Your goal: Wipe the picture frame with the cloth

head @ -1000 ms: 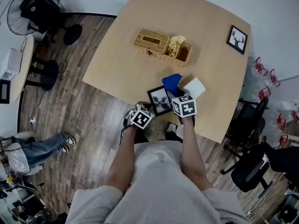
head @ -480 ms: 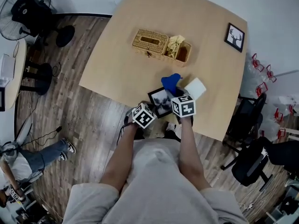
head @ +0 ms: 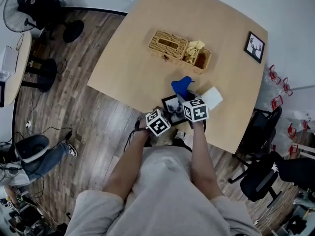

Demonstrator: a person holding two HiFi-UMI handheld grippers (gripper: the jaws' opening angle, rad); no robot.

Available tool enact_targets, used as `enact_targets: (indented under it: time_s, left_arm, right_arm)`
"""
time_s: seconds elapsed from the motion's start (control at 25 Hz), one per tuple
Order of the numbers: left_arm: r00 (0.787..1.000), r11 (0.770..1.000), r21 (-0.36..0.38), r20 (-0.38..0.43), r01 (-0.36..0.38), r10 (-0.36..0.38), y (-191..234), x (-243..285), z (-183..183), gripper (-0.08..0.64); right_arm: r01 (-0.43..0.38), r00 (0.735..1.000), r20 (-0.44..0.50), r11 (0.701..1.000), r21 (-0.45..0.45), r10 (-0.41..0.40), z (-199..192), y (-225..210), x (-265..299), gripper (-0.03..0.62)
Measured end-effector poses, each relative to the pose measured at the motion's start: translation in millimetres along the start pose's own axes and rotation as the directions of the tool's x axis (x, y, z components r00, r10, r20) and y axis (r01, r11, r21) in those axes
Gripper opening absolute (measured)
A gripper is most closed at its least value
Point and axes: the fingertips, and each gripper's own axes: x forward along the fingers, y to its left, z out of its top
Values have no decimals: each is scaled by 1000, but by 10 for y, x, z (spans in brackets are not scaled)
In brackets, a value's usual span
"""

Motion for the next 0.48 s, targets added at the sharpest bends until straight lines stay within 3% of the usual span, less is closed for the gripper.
enact_targets:
  time_s: [0.12,0.28,0.48]
  left_arm:
    - [1000,1000,4,6,4,-4,-14,-23,19,54]
    - [1000,1000,22,5,-12,12,9,-41,-9,54]
    - [1000,1000,28,3,-5,5,-20,-18,-26,54]
  right_arm:
    - [-9,994,-105,999,-35,5,-234,39,165,104]
    - [-5,992,-126,996,-89,-6,-265,76,209,104]
    - [-15,992,-130,998,-68,7,-261,70,209,104]
